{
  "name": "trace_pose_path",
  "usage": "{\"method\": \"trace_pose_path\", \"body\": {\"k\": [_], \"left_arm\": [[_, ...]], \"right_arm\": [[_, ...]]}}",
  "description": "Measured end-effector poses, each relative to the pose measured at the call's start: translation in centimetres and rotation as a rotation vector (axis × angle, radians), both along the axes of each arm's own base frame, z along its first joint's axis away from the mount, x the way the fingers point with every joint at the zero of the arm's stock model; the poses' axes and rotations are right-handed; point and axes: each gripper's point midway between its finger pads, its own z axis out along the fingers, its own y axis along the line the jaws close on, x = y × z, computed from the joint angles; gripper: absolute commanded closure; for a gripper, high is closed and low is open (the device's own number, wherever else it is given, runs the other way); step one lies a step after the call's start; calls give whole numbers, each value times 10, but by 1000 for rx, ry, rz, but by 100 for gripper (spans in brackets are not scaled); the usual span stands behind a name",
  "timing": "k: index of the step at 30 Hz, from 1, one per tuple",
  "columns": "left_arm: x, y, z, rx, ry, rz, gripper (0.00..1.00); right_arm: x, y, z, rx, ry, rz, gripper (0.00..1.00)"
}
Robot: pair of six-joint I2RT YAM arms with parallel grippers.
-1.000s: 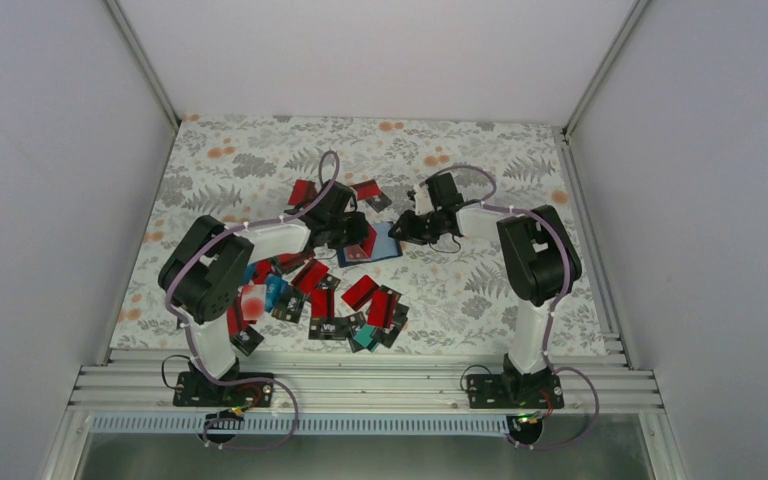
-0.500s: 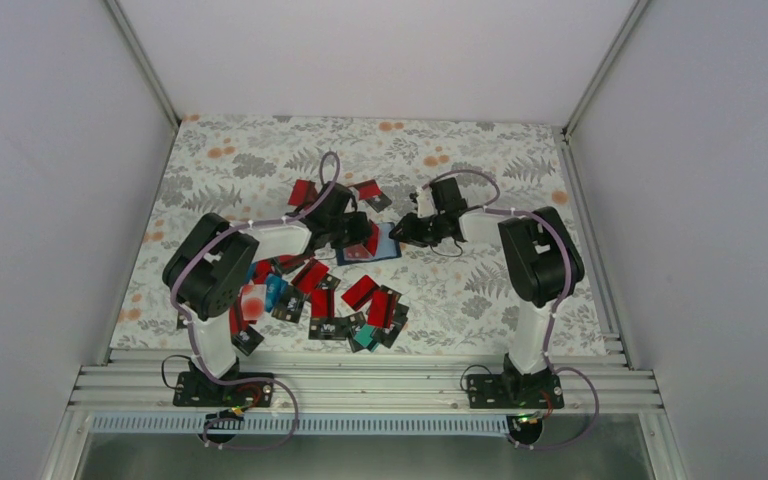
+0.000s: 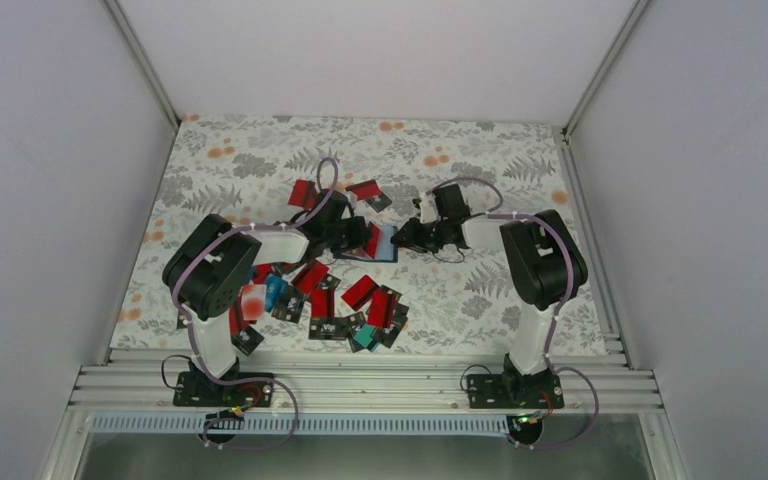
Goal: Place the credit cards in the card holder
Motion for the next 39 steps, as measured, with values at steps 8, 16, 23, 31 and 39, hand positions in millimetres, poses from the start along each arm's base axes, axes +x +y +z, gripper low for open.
{"method": "trace_pose_path", "body": {"k": [8,16,23,31,39], "left_arm": [[1,-1,2,0,-31,-15,98],[4,-2,4,-1,-52,-22,98],[6,-4,5,-12,-64,-20,98],[1,0,-4,-48,-46,15,98],[-5,-2,-6,-78,-30,67,98]], "right_arm": [[0,0,0,1,2,-2,83],[-2,1,-1,8,10,5,84],[-5,3,-2,18,23,13,85],[-6,3,-3,23,36,-1,88],[-7,3,-5,36,53,-28,92]]}}
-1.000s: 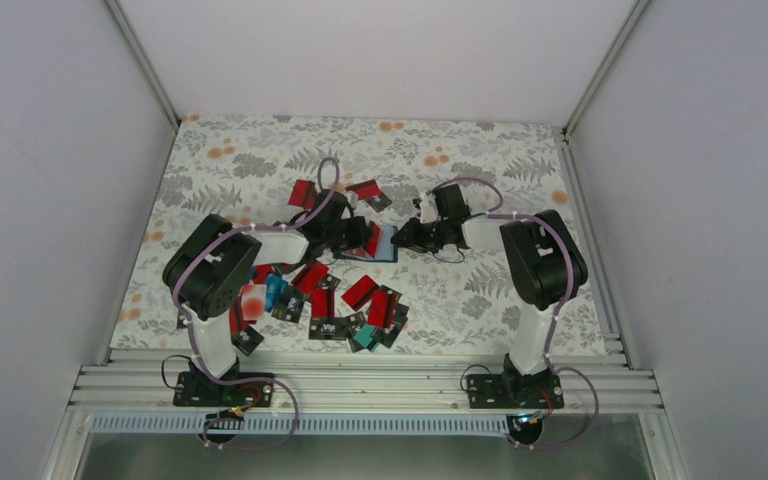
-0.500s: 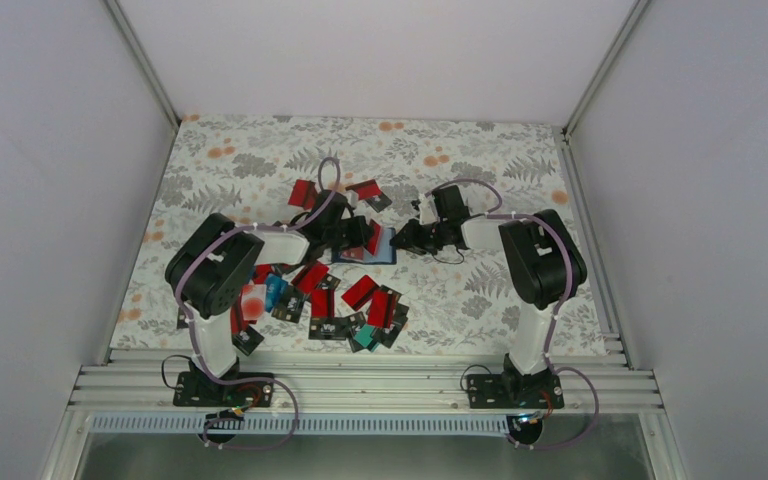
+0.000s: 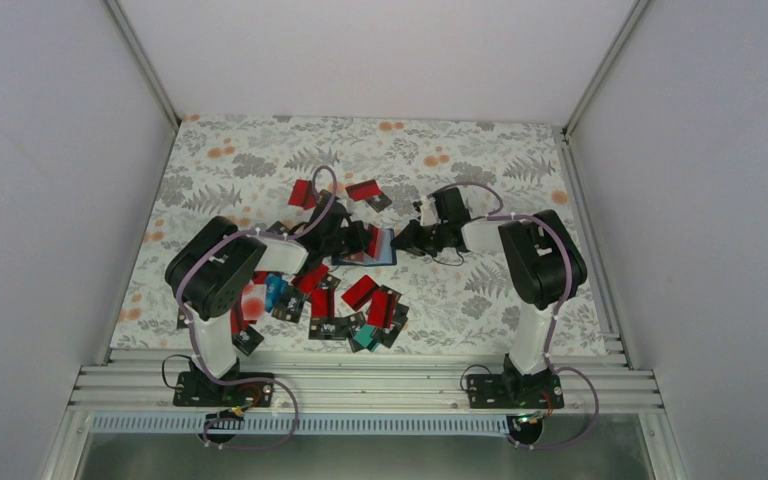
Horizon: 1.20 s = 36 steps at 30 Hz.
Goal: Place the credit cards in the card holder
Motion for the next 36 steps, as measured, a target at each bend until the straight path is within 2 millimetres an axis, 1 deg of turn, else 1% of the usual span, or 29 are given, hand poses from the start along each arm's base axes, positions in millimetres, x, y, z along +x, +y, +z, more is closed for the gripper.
{"method": "trace_pose_path", "body": {"k": [6,13,19,26,31,36], "left_arm": [[-3,-1,-1,-6,24,48,98],[-7,0,-5,-29,51,88,97],[-13,-1,-7,-41,70,102,91],[-19,-1,-12,-15,82,109,76],[-26,-2,-9,9,79,107,70],[-28,-5,-5,27,73,106,46]], "right_arm": [[-1,0,-1,8,8,-17,95],[-8,2,-3,6,4,-30,96],[-19,3,-3,3,4,-26,95],[-23,5,-2,2,7,-23,96],[-25,7,-2,3,13,-19,96],[-25,7,-2,4,15,-21,96]]}}
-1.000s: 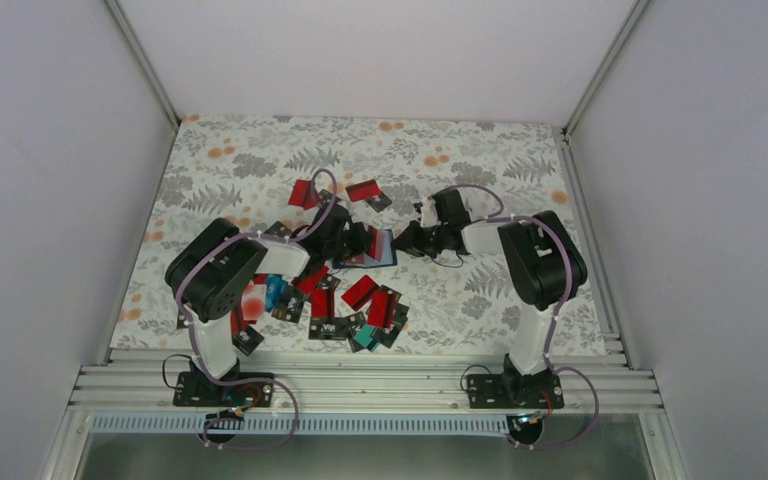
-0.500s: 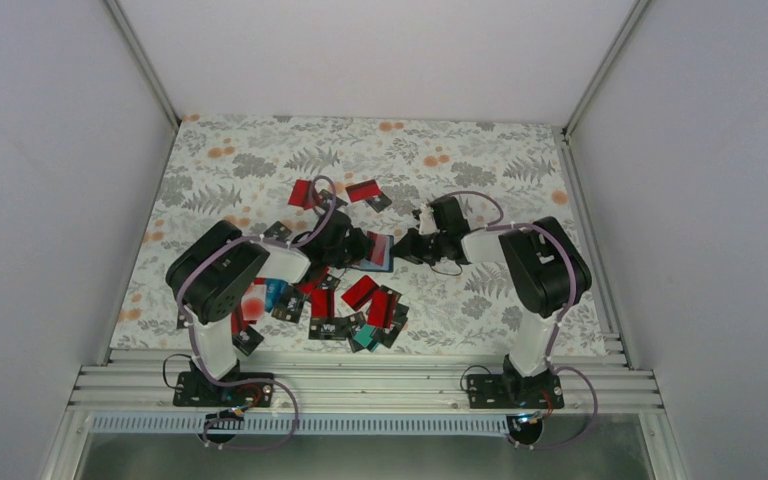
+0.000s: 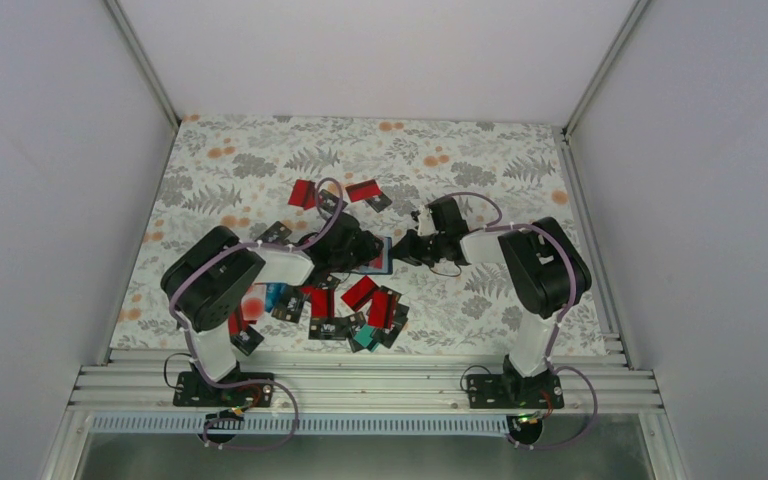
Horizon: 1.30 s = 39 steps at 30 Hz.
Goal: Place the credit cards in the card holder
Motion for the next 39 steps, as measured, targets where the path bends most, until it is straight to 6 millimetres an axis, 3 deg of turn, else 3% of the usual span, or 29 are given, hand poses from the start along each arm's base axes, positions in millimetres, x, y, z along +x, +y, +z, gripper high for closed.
{"method": "trace_pose_path", "body": {"k": [15,30,39], "left_arm": [[-4,-10,13,209,12,-42,0],[-12,5,13,401,15,-108,1],[-5,-10,18,402,-12,-178,4]], "right_arm": [[0,0,0,-4,-1,1,96],[0,0,0,-9,-3,6,96],[0,0,0,-13,-5,11,96]]}}
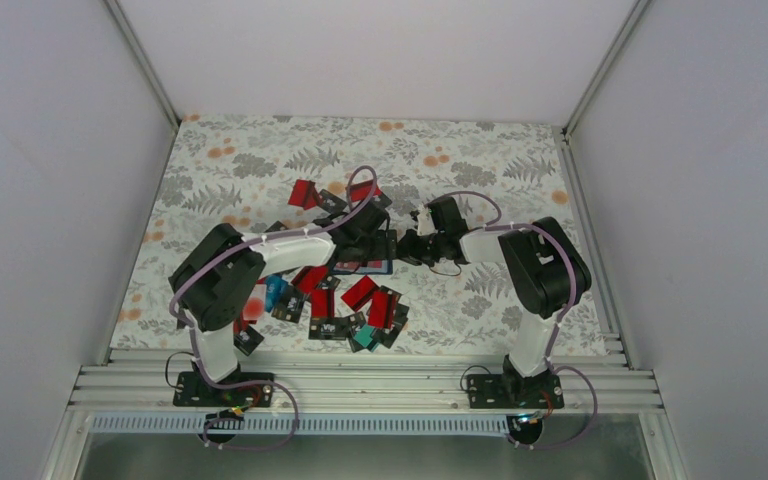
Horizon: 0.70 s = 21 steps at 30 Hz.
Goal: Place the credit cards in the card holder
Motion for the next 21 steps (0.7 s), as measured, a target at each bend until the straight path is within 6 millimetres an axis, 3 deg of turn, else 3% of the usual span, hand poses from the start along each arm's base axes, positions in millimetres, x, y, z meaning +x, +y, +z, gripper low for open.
{"method": "trace_pose_path", "body": {"k": [9,21], "left_arm": [[-3,1,-15,42,32,-13,4],[-5,2,-14,77,22,-12,5]], "right_arm": [[0,0,0,0,0,0,96],[0,0,0,0,0,1,96]]}}
